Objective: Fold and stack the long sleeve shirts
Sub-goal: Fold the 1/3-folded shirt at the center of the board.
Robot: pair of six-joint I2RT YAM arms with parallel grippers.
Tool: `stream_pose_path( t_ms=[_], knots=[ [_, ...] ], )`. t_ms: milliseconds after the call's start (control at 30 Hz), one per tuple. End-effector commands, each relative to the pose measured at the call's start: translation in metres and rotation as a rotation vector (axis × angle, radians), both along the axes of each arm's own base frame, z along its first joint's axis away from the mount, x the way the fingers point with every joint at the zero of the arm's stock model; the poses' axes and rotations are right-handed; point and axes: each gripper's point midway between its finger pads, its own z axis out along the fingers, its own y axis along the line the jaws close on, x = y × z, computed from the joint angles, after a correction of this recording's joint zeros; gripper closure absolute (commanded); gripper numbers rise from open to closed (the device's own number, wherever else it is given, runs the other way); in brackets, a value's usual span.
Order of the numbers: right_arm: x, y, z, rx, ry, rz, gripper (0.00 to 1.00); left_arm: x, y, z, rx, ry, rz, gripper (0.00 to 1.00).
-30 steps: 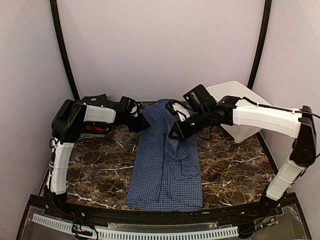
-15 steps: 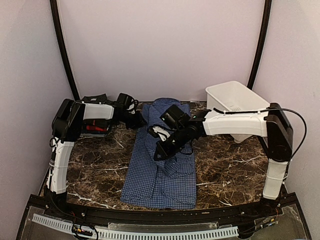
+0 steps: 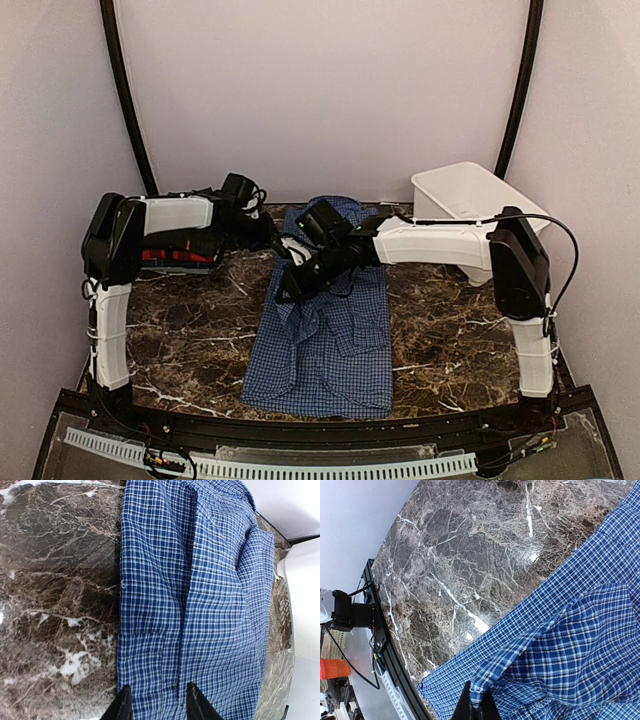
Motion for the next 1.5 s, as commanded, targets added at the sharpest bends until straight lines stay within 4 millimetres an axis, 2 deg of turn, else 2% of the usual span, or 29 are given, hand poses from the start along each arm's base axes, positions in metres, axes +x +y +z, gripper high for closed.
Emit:
stream_pose_path(
  t_ms=[0, 100, 167, 200, 233, 267, 300, 333, 367, 400, 500, 600, 733, 800, 967, 1100, 1200, 1300, 1400, 1467],
  knots=[
    [-0.006, 0.012, 0.001, 0.030, 0.003, 0.043, 0.98, -0.021, 0.012, 0.037, -0.010, -0.019, -0.002, 0.62],
    [-0.010, 0.004, 0.002, 0.011, -0.013, 0.051, 0.87, -0.038, 0.009, 0.047, -0.054, -0.010, -0.040, 0.59],
    [-0.009, -0.002, 0.010, 0.017, -0.039, 0.041, 0.84, -0.052, 0.008, 0.048, -0.086, 0.010, -0.059, 0.59],
    [-0.009, -0.005, 0.012, 0.017, -0.045, 0.036, 0.85, -0.061, 0.009, 0.040, -0.093, 0.031, -0.063, 0.59],
    [-0.009, -0.007, 0.017, 0.022, -0.053, 0.034, 0.87, -0.068, 0.007, 0.047, -0.122, 0.031, -0.069, 0.59],
    [-0.009, -0.009, 0.019, 0.023, -0.051, 0.032, 0.89, -0.078, 0.009, 0.037, -0.130, 0.051, -0.072, 0.59],
    [-0.010, -0.009, 0.020, 0.022, -0.048, 0.035, 0.92, -0.084, 0.007, 0.045, -0.155, 0.045, -0.078, 0.59],
    [-0.010, -0.010, 0.021, 0.020, -0.047, 0.035, 0.94, -0.094, 0.009, 0.035, -0.156, 0.063, -0.079, 0.59],
    [-0.011, -0.010, 0.021, 0.018, -0.044, 0.038, 0.94, -0.100, 0.008, 0.042, -0.176, 0.061, -0.083, 0.59],
    [-0.012, -0.010, 0.022, 0.018, -0.039, 0.043, 0.95, -0.108, 0.009, 0.035, -0.179, 0.078, -0.086, 0.59],
    [-0.015, -0.008, 0.028, 0.026, -0.034, 0.066, 0.94, -0.128, 0.002, 0.041, -0.197, 0.076, -0.123, 0.56],
    [-0.016, -0.008, 0.035, 0.030, -0.047, 0.080, 0.82, -0.146, -0.001, 0.042, -0.194, 0.077, -0.142, 0.54],
    [-0.015, -0.012, 0.044, 0.044, -0.069, 0.070, 0.56, -0.165, -0.003, 0.039, -0.196, 0.094, -0.152, 0.52],
    [-0.011, -0.016, 0.046, 0.043, -0.077, 0.050, 0.52, -0.175, -0.007, 0.035, -0.198, 0.108, -0.160, 0.51],
    [0.007, -0.046, 0.037, 0.017, -0.079, -0.051, 0.52, -0.194, -0.009, 0.019, -0.154, 0.147, -0.168, 0.51],
    [0.012, -0.074, 0.017, -0.067, -0.101, -0.110, 0.53, -0.205, -0.007, 0.010, -0.110, 0.170, -0.167, 0.51],
    [-0.001, -0.080, 0.009, -0.074, -0.091, -0.076, 0.54, -0.217, -0.007, 0.007, -0.092, 0.183, -0.176, 0.52],
    [-0.019, -0.078, 0.001, -0.106, -0.116, -0.032, 0.53, -0.235, -0.006, 0.000, -0.062, 0.213, -0.200, 0.53],
    [-0.036, -0.074, -0.009, -0.156, -0.156, 0.000, 0.50, -0.249, -0.002, -0.009, -0.020, 0.240, -0.200, 0.53],
    [-0.040, -0.075, -0.014, -0.194, -0.201, -0.013, 0.47, -0.258, -0.001, -0.014, -0.005, 0.256, -0.203, 0.53]
  ],
)
